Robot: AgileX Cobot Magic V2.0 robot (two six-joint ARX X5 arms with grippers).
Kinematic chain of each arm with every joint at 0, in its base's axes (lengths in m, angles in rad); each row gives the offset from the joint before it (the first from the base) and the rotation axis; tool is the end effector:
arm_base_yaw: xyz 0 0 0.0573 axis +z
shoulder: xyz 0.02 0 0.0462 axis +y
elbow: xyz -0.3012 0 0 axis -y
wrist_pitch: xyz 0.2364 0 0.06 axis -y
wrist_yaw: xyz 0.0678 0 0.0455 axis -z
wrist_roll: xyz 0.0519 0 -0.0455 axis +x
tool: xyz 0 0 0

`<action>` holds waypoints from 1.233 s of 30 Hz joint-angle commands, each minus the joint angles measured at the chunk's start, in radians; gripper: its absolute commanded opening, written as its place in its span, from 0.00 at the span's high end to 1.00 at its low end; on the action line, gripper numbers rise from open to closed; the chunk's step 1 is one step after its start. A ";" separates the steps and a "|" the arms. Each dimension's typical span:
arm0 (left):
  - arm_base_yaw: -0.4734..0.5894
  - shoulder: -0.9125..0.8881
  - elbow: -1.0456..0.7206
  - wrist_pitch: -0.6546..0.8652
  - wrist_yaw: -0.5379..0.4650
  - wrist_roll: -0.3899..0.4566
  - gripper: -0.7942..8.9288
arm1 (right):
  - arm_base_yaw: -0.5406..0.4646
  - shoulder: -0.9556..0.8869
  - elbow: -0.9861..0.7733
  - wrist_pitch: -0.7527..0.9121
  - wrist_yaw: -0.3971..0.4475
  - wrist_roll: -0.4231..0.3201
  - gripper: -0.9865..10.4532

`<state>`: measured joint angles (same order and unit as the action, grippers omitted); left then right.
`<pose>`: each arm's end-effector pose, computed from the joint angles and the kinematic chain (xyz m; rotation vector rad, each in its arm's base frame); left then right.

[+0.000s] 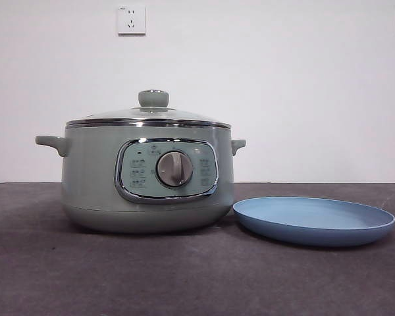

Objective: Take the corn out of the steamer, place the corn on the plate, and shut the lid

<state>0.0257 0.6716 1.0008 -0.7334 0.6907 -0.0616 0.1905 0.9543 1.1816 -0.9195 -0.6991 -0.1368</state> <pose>0.0885 -0.0308 0.3817 -0.2029 0.4059 -0.6442 0.1365 0.0603 0.3924 0.0570 0.6310 0.8969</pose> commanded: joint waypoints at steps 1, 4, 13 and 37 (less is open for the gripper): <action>0.000 -0.002 0.003 0.004 0.002 0.010 0.34 | 0.002 -0.001 0.002 0.005 0.017 0.011 0.32; 0.000 -0.002 0.003 0.010 0.002 0.011 0.34 | 0.002 -0.001 0.002 0.005 0.024 0.010 0.32; -0.016 0.073 0.003 0.153 -0.002 0.010 0.34 | 0.002 -0.001 0.002 0.005 0.024 0.010 0.32; -0.332 0.803 0.330 0.486 -0.317 0.133 0.34 | 0.002 0.002 0.002 0.004 0.027 0.010 0.32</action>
<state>-0.3008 1.4593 1.3235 -0.2653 0.3828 0.0441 0.1905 0.9543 1.1816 -0.9199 -0.6727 -0.1276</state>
